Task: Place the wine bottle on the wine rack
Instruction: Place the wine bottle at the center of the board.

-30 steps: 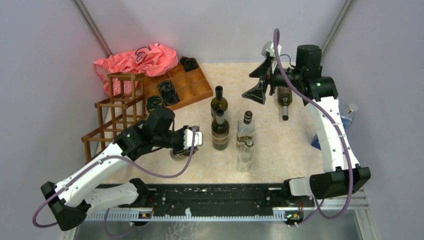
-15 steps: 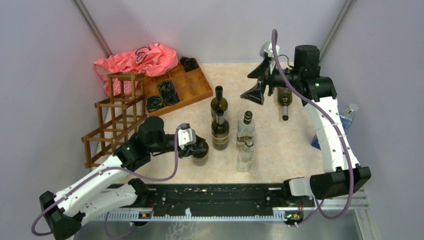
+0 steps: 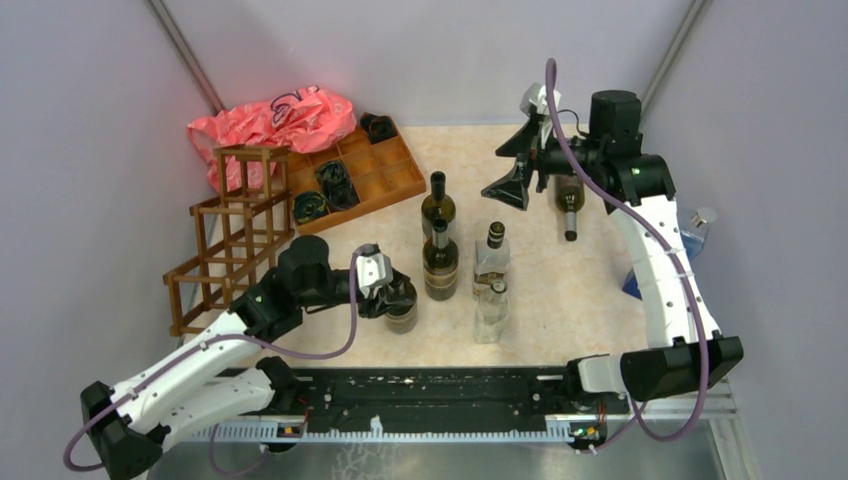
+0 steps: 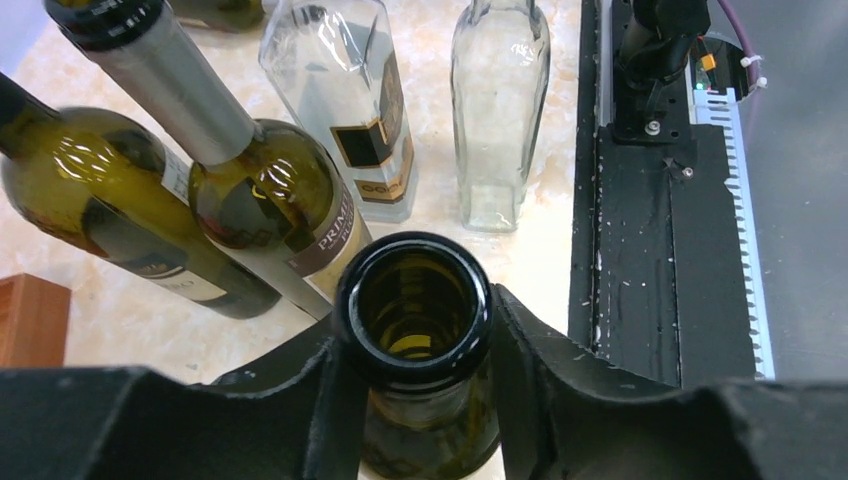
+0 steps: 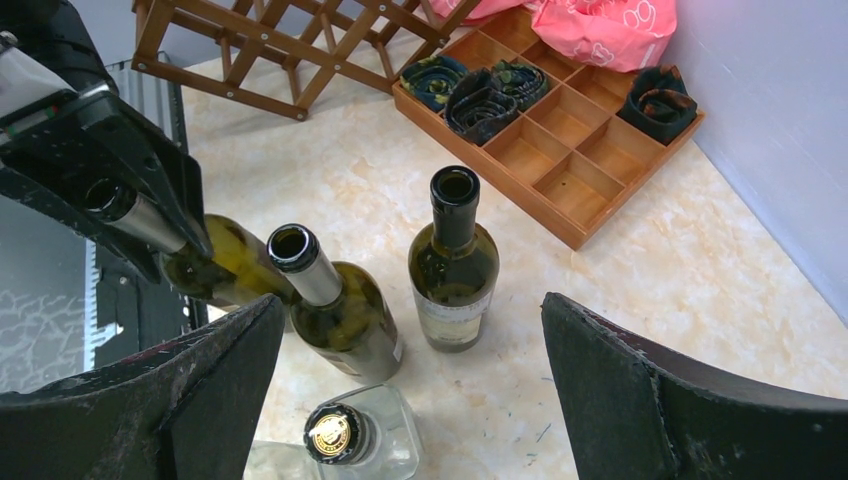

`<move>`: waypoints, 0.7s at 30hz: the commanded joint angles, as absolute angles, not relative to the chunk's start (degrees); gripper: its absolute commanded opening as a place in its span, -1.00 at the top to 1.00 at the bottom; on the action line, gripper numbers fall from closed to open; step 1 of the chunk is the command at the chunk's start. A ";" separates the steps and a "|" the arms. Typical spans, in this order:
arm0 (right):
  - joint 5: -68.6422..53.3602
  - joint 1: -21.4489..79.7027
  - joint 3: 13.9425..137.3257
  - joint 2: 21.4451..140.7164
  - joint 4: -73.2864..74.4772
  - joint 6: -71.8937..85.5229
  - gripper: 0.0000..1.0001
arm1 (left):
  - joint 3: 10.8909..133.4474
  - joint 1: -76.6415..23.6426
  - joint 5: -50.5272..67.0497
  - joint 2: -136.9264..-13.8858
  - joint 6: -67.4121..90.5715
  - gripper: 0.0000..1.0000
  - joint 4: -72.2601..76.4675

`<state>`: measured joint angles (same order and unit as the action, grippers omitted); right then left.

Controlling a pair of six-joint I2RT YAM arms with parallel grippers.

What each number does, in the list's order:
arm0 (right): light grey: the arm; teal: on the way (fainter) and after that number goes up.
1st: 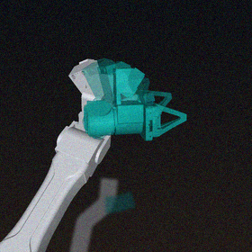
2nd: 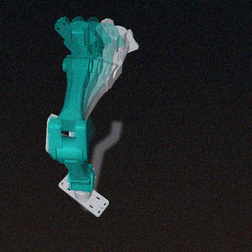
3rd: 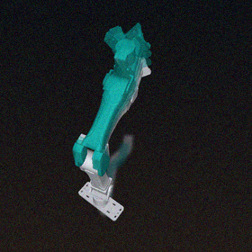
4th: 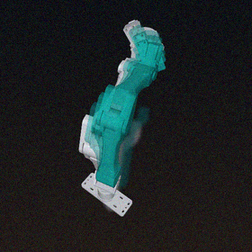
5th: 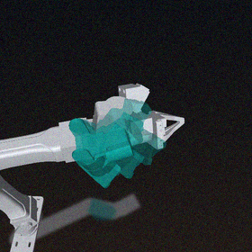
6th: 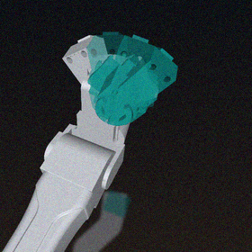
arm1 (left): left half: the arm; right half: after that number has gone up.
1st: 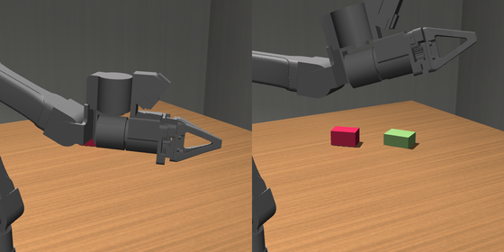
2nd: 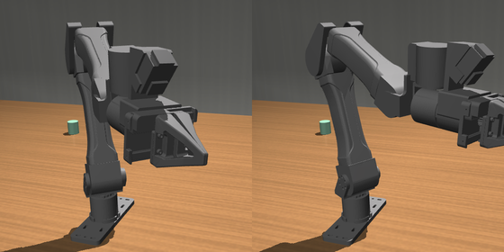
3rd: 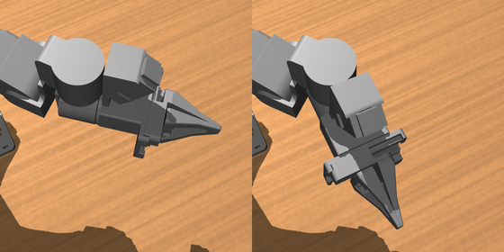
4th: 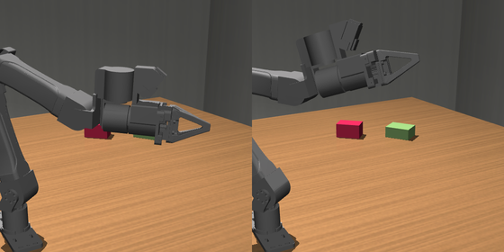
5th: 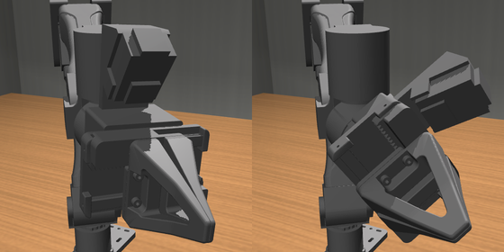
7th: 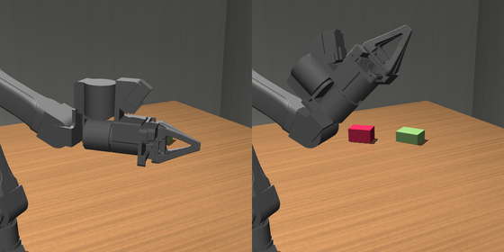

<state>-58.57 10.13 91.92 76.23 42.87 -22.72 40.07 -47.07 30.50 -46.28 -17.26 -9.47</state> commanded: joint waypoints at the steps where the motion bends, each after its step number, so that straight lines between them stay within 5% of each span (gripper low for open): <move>1: -59.07 10.84 92.64 74.03 41.23 -22.16 -0.97 | 42.54 -46.68 32.54 -48.72 -17.01 -0.07 -11.73; 9: -58.96 10.88 92.64 73.97 41.60 -22.40 -0.97 | 44.46 -46.69 32.66 -49.27 -19.18 -0.54 -14.37; 21: -59.02 10.89 92.81 73.63 41.99 -22.57 -0.97 | 47.65 -46.69 30.45 -51.24 -19.78 -0.61 -16.85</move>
<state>-58.48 10.17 91.92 75.85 42.92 -22.72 45.36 -46.74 30.68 -50.59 -19.20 -16.29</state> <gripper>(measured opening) 0.985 0.803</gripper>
